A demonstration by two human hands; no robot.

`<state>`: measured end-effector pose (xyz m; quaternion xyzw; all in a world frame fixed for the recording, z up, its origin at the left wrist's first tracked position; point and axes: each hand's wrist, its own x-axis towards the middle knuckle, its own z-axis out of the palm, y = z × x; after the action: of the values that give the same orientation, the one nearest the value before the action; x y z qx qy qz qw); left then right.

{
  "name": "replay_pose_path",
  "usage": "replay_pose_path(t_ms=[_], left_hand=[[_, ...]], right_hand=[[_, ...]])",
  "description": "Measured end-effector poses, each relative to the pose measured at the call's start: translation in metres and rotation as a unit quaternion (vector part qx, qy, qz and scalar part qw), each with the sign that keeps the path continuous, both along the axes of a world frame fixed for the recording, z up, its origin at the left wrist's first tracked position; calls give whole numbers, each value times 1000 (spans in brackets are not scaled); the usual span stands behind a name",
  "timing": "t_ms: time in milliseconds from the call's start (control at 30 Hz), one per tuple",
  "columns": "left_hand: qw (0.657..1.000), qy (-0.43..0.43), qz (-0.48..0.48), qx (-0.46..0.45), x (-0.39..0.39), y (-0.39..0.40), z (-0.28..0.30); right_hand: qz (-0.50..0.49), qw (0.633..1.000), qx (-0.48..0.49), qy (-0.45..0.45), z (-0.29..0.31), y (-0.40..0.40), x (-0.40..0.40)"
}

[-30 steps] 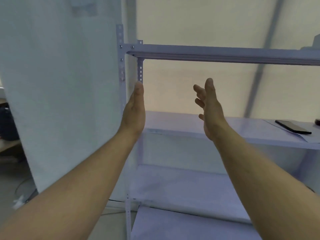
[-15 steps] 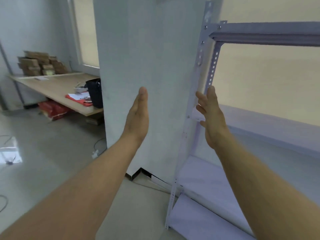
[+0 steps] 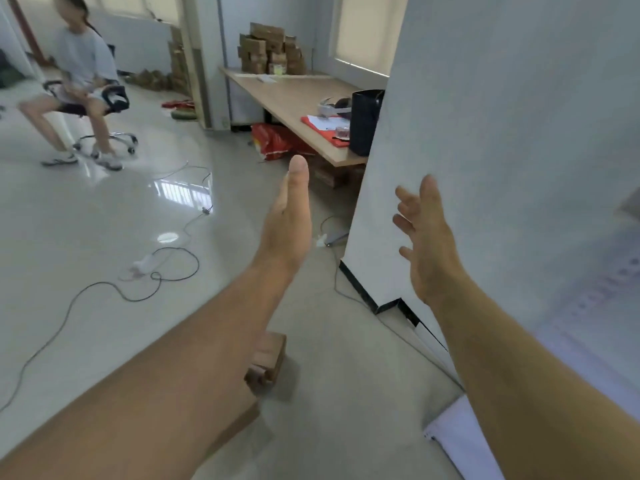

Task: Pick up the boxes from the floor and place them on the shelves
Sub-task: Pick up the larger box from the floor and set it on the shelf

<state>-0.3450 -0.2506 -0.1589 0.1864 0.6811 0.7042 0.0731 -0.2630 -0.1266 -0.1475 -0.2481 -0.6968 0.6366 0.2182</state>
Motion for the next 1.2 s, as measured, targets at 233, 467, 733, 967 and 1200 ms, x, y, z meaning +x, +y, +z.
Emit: replay_pose_path(t_ms=[233,467,733,967,1200], left_hand=[[994,-49,97,-26,-70,-83,-47],[980,-111,161,-37,-117,-159,-96],[960,-169,218,-49,-153,-199,-141],[936,-221,268,-60,-195,-194,-194],[890,-318,316,-80,-237,-191,-290]], right_hand=[[105,993,-29,-48,-52,-67,-94],[175,981,-36,-77,-94,-139,-164],[215,967,-72,-119,-139,-172,-219],[257,946,-107,-164,-189,-172,-282],[274,914,-151,-259,-282,-169,-340]])
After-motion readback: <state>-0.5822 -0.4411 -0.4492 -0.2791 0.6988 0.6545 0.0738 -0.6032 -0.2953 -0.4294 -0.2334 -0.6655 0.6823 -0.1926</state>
